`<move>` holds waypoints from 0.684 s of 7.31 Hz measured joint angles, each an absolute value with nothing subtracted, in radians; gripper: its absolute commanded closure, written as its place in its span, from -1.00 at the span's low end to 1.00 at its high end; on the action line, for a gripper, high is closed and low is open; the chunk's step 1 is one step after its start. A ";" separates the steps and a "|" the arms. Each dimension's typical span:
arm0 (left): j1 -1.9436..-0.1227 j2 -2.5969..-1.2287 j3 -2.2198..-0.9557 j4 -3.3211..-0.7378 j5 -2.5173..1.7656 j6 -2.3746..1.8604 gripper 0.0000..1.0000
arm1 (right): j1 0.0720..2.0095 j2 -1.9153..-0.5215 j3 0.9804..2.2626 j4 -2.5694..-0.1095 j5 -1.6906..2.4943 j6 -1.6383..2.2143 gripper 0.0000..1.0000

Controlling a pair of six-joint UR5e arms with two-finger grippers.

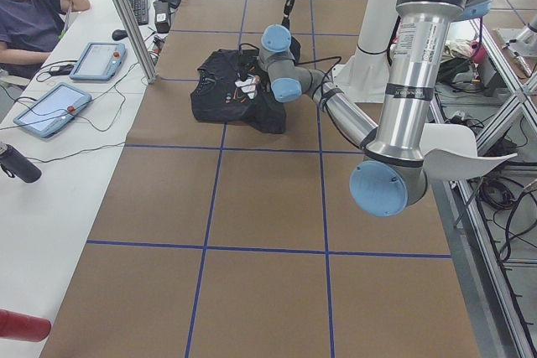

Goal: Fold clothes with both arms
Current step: 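Lift the hem with both grippers and carry it toward the collar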

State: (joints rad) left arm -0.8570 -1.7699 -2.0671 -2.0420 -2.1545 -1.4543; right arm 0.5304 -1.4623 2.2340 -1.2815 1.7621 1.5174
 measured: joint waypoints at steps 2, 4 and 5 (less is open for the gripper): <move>-0.878 -1.856 -2.038 -1.964 -2.106 -1.454 1.00 | 0.606 -1.411 2.224 -1.306 1.804 1.506 1.00; -0.870 -1.916 -1.952 -1.950 -2.044 -1.452 1.00 | 0.670 -1.347 2.169 -1.310 1.832 1.497 1.00; -0.865 -1.942 -1.907 -1.949 -2.020 -1.445 1.00 | 0.702 -1.305 2.119 -1.310 1.844 1.495 1.00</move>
